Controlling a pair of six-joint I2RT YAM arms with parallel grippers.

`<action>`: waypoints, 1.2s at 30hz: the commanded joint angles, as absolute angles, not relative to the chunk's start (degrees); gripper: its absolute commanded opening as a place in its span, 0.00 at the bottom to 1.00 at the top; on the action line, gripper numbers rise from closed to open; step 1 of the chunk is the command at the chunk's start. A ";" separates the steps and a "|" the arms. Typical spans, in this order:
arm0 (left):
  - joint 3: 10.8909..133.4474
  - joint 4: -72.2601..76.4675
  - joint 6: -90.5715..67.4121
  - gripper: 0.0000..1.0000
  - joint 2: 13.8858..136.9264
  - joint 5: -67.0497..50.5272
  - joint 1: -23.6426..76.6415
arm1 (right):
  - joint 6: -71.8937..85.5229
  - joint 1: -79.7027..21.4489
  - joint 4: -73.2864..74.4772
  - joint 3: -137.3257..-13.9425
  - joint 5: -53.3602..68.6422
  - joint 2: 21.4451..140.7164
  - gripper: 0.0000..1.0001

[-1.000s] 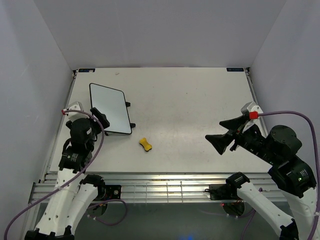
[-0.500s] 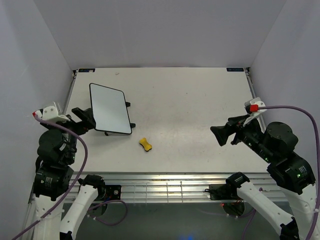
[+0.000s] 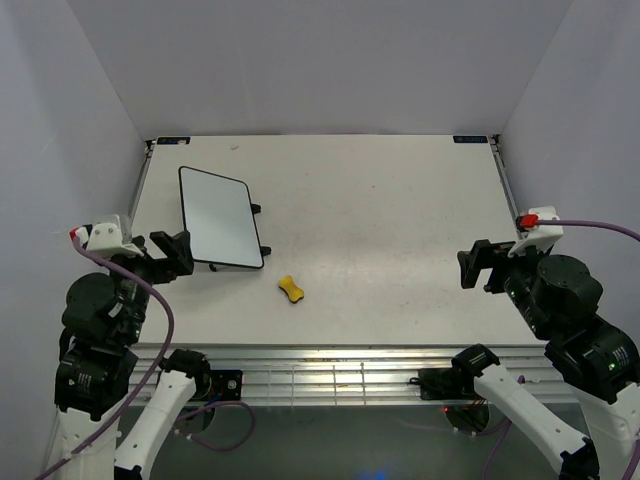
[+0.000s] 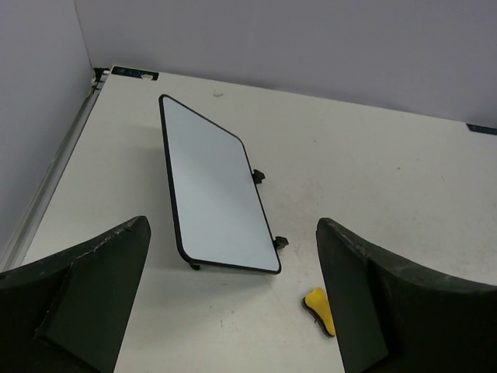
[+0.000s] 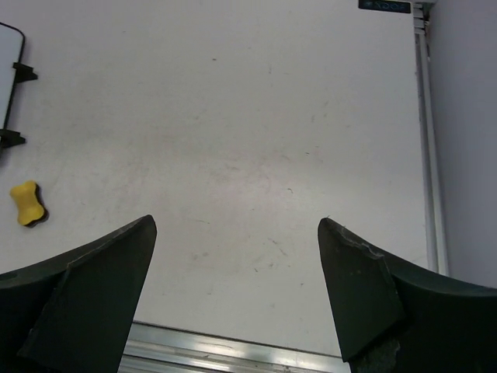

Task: Erase the whiteboard

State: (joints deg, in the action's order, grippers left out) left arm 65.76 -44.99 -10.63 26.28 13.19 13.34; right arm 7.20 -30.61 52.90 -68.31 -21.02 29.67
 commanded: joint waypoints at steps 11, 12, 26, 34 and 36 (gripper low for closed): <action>55.73 -40.61 -9.93 0.98 25.93 13.26 13.54 | 10.02 -30.76 60.03 -67.24 -33.57 25.40 0.90; 55.29 -40.43 -10.02 0.98 25.84 13.79 13.54 | 9.93 -30.85 60.12 -67.15 -33.40 24.88 0.90; 57.30 -42.18 -9.76 0.98 21.98 14.24 13.54 | 9.14 -30.76 59.50 -66.71 -31.29 23.64 0.90; 57.30 -43.59 -9.23 0.98 20.22 14.50 13.54 | 9.14 -30.76 58.97 -66.18 -30.59 23.64 0.90; 57.30 -43.68 -8.97 0.98 20.04 14.68 13.54 | 9.14 -30.76 58.97 -66.18 -30.58 23.73 0.90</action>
State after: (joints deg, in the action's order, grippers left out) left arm 55.94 -42.70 -9.89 20.12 13.78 13.37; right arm 8.88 -30.61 60.31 -66.48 -30.57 24.05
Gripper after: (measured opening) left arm 0.979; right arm 0.900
